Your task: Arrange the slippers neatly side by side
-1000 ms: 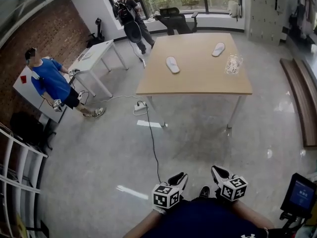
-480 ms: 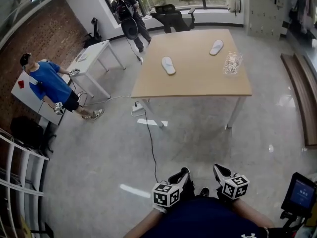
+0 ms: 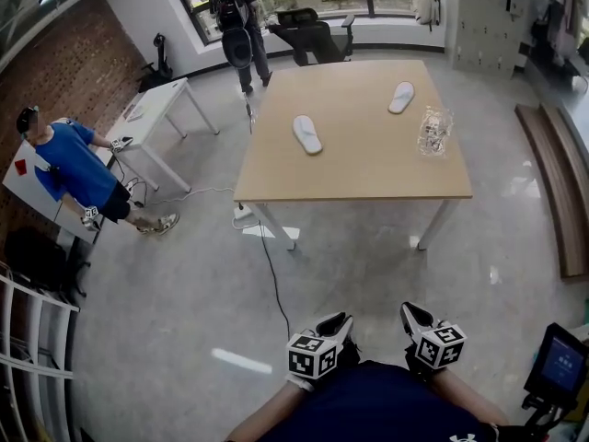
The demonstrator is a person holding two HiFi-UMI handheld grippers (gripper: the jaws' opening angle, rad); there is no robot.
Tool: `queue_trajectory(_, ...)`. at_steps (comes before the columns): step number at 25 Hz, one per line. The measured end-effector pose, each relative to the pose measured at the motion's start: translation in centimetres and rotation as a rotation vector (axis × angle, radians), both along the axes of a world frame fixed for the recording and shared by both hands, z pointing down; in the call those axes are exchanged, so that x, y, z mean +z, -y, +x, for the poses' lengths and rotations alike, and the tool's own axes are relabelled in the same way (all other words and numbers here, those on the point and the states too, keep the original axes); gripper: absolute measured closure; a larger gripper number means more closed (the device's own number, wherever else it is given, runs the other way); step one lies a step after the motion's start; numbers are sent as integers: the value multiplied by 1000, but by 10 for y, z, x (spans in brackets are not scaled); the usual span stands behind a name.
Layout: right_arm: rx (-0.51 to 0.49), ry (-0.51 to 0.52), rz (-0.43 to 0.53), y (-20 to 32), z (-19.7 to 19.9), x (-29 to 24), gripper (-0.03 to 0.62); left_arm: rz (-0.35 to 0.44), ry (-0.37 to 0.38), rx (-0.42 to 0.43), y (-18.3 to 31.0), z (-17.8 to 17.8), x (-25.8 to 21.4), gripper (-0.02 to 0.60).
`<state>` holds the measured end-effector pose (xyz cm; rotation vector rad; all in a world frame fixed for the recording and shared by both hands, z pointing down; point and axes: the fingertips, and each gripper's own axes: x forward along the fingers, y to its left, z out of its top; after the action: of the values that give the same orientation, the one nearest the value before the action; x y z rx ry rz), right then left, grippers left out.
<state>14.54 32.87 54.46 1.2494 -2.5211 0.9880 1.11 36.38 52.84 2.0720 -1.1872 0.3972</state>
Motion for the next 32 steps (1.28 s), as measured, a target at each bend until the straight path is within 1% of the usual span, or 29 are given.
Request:
queue_trajectory(9,18,-40,2,80,-55,-5,589,-6,-35,14,85,-58,1,506)
queue_trajectory(11,18,-53,0,92,-67,-7,589,-11,-47,22,99,-68,2,506)
queue_trajectory(14,-7,-73,3,109,-85,-6,589,-17,-63,26,120,-79,6,506)
queue_trajectory(17,-17,-91,4,120,-93,-8,589,-29,-75,25,134,-88,8,506)
queue_trajectory(20,-11,-104,-7,121,-97,-11,589,-45,-83,26,137,-93,6,506)
queue_trajectory(22,-10,-101,-15,133,-97,-6,589,-55,-80,24,148,-94,11,506)
queue_trajectory(27,-29,-72,-33,191,-93,10,589,-80,-55,-15,196,-89,23,505)
queue_trajectory(32,-81,-50,-1,255,-85,2,589,-45,-35,-71,254,-81,14,505)
